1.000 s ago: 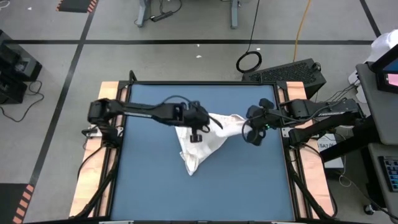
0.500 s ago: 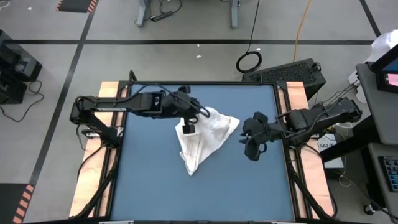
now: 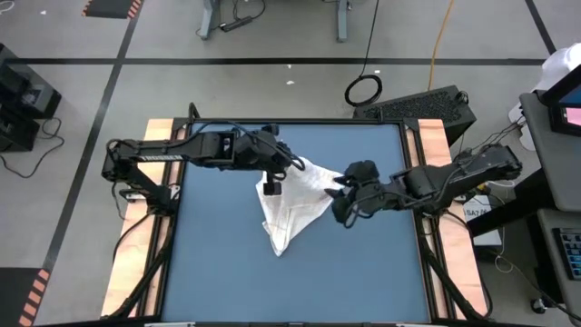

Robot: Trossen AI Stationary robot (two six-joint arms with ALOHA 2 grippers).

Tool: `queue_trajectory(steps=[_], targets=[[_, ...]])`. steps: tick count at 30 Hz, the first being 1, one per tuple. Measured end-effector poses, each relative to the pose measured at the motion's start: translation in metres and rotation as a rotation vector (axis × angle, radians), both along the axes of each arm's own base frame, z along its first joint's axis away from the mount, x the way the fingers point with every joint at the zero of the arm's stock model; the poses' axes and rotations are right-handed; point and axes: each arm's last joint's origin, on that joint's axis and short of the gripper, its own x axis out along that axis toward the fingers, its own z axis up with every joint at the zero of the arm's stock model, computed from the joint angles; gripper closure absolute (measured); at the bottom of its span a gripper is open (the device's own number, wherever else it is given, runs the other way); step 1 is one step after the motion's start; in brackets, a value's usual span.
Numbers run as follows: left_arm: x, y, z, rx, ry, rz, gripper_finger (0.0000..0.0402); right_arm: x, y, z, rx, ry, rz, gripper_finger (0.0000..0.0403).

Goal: Roll towel into tight, uniform cylinder
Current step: Roll the white towel

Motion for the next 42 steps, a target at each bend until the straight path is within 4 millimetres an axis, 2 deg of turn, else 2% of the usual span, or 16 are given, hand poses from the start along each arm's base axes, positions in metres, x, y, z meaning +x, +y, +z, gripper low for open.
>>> queue_trajectory(steps=[2, 8, 13, 18, 21, 27, 32, 38, 42], targets=[[-0.001, -0.001, 0.009, -0.011, -0.014, -0.036, 0.0396, 0.008, 0.001, -0.002, 0.004, -0.029, -0.006, 0.0206], [-0.003, -0.004, 0.031, -0.054, -0.088, -0.095, 0.0396, 0.021, -0.01, 0.009, -0.013, -0.153, -0.013, 0.0215], [-0.004, -0.004, 0.036, -0.05, -0.108, -0.101, 0.0396, 0.023, -0.026, 0.017, 0.038, -0.208, -0.008, 0.0215], [-0.004, -0.004, 0.041, -0.034, -0.123, -0.113, 0.0396, 0.029, -0.039, 0.022, 0.074, -0.239, 0.113, 0.0216], [-0.003, -0.003, 0.042, -0.048, -0.15, -0.051, 0.0396, 0.031, -0.044, 0.026, 0.09, -0.266, 0.174, 0.0216], [0.001, -0.001, 0.051, -0.037, -0.254, -0.002, 0.0396, 0.029, -0.053, 0.04, -0.021, -0.232, 0.244, 0.0216], [0.002, -0.001, 0.054, -0.047, -0.288, 0.012, 0.0396, 0.026, -0.07, 0.052, -0.128, -0.196, 0.254, 0.0216], [0.003, -0.003, 0.056, -0.067, -0.315, 0.008, 0.0396, 0.022, -0.085, 0.062, -0.121, -0.186, 0.47, 0.0216], [0.003, -0.009, 0.057, -0.078, -0.325, -0.026, 0.0396, 0.02, -0.093, 0.068, -0.12, -0.206, 0.551, 0.0216]])
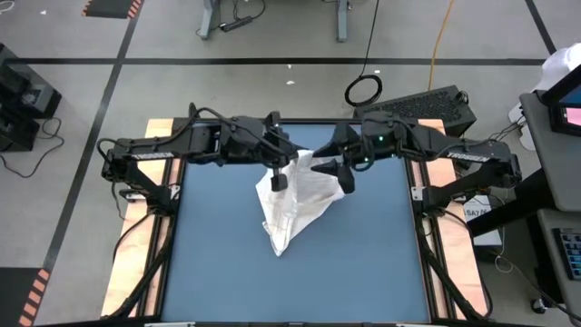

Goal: Roll towel into tight, uniform cylinder
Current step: Roll the white towel

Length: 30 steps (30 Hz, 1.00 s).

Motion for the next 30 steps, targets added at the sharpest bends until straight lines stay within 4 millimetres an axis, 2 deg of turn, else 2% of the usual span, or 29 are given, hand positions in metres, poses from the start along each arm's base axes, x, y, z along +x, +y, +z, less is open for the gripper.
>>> queue_trajectory(steps=[5, 11, 15, 20, 23, 28, 30], targets=[[0.0, -0.006, 0.0, -0.005, 0.003, -0.031, 0.0396, -0.004, -0.009, -0.003, 0.027, 0.027, 0.123, 0.0215], [0.002, -0.013, -0.002, -0.032, 0.008, -0.115, 0.0396, -0.005, -0.017, -0.005, -0.103, 0.032, 0.109, 0.0216], [0.005, -0.014, -0.005, -0.035, 0.019, -0.124, 0.0396, -0.005, -0.02, -0.005, -0.127, 0.033, 0.096, 0.0216], [0.005, -0.014, -0.004, -0.039, 0.012, -0.134, 0.0396, -0.001, -0.018, -0.008, -0.175, 0.038, 0.164, 0.0223], [0.005, -0.014, -0.004, -0.04, 0.012, -0.137, 0.0396, 0.006, -0.019, -0.015, -0.161, 0.056, 0.18, 0.0258], [0.005, -0.014, -0.005, -0.048, 0.015, -0.128, 0.0396, 0.017, -0.019, -0.026, -0.12, 0.083, 0.245, 0.0368], [0.004, -0.013, -0.005, -0.122, 0.006, -0.059, 0.039, 0.018, -0.019, -0.027, -0.104, 0.091, 0.249, 0.0392]])
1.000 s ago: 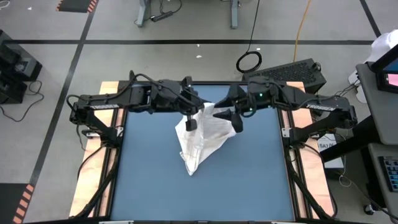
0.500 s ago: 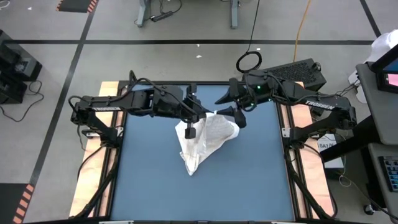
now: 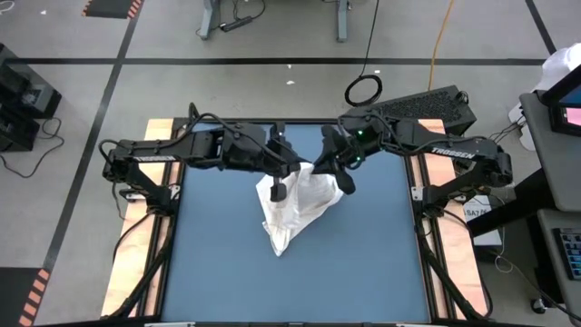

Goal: Roll towel into tight, uniform cylinder
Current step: Roll the white towel

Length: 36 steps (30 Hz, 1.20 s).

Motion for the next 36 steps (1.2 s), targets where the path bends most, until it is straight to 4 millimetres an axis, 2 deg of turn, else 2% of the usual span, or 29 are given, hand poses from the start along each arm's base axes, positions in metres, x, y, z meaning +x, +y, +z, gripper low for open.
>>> queue_trajectory(steps=[4, 13, 16, 21, 25, 29, 36], targets=[[-0.003, 0.0, -0.003, -0.198, 0.02, 0.14, 0.0355, -0.003, -0.001, 0.001, 0.016, 0.01, -0.016, 0.0393], [-0.023, -0.016, -0.023, -0.461, 0.23, 0.377, 0.0209, -0.028, -0.018, 0.015, -0.018, -0.011, -0.134, 0.0401], [-0.032, -0.025, -0.031, -0.493, 0.323, 0.452, 0.018, -0.034, -0.023, 0.019, -0.024, -0.027, -0.157, 0.0401], [-0.03, -0.042, -0.052, -0.384, 0.365, 0.467, 0.0175, -0.044, -0.027, 0.025, -0.045, -0.047, -0.17, 0.0402], [-0.02, -0.05, -0.068, -0.353, 0.31, 0.412, 0.0185, -0.051, -0.032, 0.029, -0.048, -0.061, -0.198, 0.0402], [-0.007, -0.049, -0.076, -0.295, 0.179, 0.396, 0.0191, -0.058, -0.036, 0.031, -0.048, -0.064, -0.228, 0.0402], [0.006, -0.036, -0.076, -0.188, 0.017, 0.444, 0.0181, -0.066, -0.044, 0.032, -0.013, -0.045, -0.285, 0.0403]])
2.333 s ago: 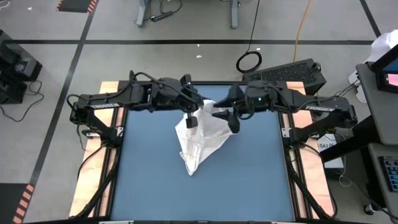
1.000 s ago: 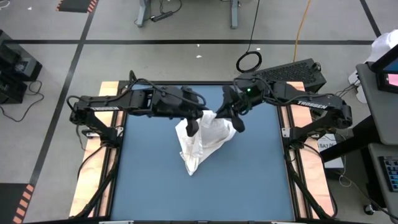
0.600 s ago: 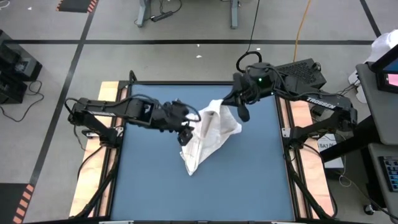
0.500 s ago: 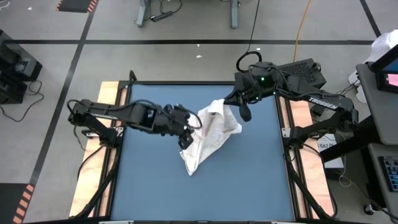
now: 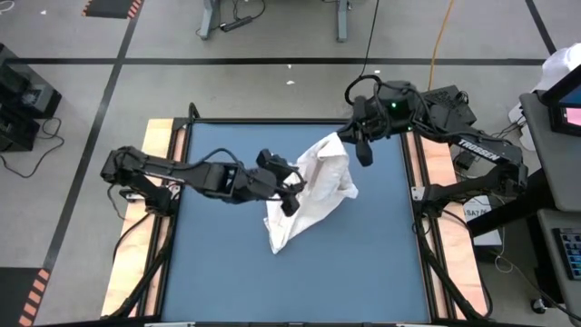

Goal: Roll towel into tight, uniform cylinder
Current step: Roll the white towel

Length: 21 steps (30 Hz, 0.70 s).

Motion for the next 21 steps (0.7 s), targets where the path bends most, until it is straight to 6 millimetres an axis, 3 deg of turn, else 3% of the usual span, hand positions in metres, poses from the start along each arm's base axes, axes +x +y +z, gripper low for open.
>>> queue_trajectory(steps=[9, 21], targets=[[0.003, 0.017, -0.02, -0.071, 0.067, -0.106, 0.0159, -0.01, 0.0, 0.005, 0.011, -0.012, -0.023, 0.0403], [0.012, 0.014, -0.031, 0.139, 0.176, -0.314, 0.0159, -0.023, -0.009, 0.0, 0.072, 0.056, -0.096, 0.0402]])
